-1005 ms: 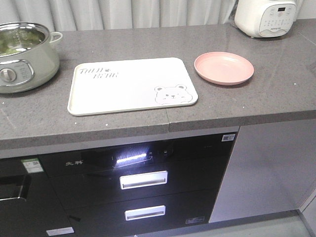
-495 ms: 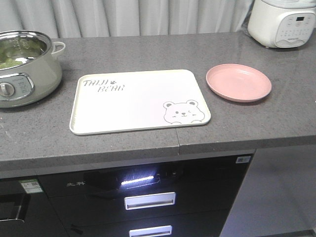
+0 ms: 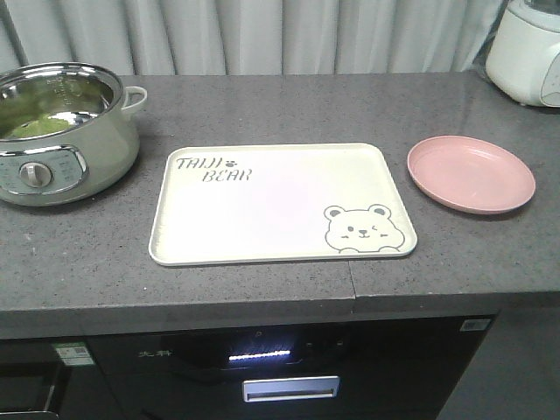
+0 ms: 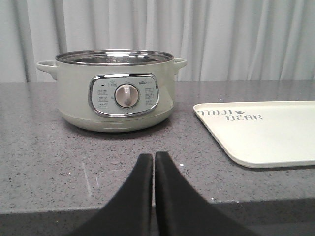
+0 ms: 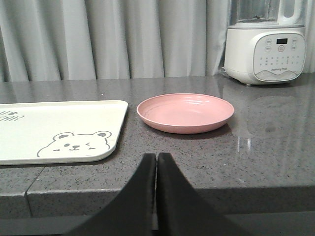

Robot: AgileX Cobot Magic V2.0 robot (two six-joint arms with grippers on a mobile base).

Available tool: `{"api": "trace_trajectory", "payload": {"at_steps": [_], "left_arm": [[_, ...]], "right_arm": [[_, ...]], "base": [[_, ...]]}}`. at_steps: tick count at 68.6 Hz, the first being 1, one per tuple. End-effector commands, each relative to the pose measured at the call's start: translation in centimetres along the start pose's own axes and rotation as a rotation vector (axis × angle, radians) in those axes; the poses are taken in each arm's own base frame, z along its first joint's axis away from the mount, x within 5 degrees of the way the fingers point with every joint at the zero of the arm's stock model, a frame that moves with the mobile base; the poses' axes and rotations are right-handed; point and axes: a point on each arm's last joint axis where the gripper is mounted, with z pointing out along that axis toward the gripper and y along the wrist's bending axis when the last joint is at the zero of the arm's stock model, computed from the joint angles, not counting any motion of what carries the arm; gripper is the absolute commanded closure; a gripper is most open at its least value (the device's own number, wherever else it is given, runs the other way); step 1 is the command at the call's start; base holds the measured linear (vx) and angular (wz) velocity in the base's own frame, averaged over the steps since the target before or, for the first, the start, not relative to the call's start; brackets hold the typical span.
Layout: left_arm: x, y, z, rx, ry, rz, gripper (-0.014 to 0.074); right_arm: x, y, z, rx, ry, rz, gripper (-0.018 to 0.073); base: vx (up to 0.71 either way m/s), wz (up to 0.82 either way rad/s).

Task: Transfer vegetables to tray and serve
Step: 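Move the left gripper above the pale green pot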

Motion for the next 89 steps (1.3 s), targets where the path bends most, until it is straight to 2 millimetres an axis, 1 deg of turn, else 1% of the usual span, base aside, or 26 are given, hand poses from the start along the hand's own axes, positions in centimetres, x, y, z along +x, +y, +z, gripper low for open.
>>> {"api": "trace_trajectory", "payload": {"at_steps": [1, 89], "left_arm": [[0.16, -0.05, -0.02, 0.011, -0.062, -0.013, 0.0602], [0.16, -0.05, -0.02, 0.011, -0.062, -0.013, 0.0602]], "right_arm": [[-0.20, -0.05, -0.02, 0.006, -0.069, -0.004, 0.0565], [-0.20, -0.05, -0.02, 0.006, -0.069, -0.004, 0.0565]], "base": [[0.09, 0.09], [0.06, 0.02]]}}
